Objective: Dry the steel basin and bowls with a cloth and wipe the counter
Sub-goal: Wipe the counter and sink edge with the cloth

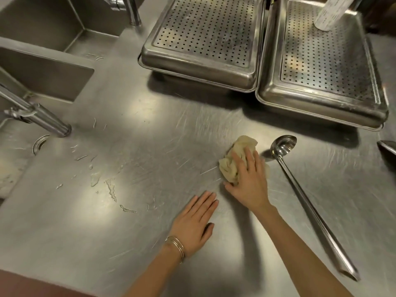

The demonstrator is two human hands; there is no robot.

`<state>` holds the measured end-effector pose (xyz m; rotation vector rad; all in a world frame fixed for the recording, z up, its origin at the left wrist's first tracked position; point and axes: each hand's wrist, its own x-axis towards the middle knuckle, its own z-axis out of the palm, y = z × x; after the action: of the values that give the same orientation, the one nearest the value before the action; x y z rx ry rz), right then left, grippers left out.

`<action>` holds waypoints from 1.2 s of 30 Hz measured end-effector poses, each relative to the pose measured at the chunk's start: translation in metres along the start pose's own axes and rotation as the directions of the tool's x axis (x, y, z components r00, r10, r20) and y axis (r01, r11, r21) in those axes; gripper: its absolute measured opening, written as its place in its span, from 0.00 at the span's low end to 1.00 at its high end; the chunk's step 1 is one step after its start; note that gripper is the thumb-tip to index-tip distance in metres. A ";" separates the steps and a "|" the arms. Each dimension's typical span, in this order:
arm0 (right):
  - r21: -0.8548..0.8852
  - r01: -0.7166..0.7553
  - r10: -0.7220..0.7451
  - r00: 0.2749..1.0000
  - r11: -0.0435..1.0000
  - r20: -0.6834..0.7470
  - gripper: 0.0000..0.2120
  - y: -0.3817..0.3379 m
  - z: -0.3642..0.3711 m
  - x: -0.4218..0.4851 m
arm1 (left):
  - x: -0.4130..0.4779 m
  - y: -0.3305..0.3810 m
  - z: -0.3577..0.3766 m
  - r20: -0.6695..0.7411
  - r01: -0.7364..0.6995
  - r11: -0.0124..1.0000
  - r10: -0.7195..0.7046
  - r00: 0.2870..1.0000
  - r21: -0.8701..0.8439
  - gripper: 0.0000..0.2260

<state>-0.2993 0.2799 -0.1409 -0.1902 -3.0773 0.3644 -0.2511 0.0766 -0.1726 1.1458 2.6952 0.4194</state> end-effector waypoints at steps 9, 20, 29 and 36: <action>0.201 0.097 -0.095 0.995 0.975 -0.017 0.26 -0.016 0.013 0.132 | 0.001 -0.004 -0.001 -0.045 -0.022 0.999 0.021 0.999 -0.030 0.26; 0.241 0.383 -0.387 0.922 0.892 -0.033 0.25 0.012 0.003 0.152 | 0.000 -0.004 -0.003 -0.040 -0.034 0.999 0.034 0.999 -0.002 0.26; 0.220 0.638 -0.650 0.760 0.738 -0.022 0.24 0.012 0.012 0.065 | -0.001 -0.003 -0.009 0.011 -0.027 1.000 0.027 1.000 0.004 0.26; 0.127 0.216 -0.210 0.976 0.968 -0.053 0.25 -0.019 0.007 0.106 | -0.042 -0.012 -0.039 -0.176 0.095 0.990 -0.076 0.981 0.106 0.21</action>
<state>-0.4066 0.2735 -0.1405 0.1354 -2.9810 0.5425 -0.2409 0.0308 -0.1368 1.0614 2.9401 0.3712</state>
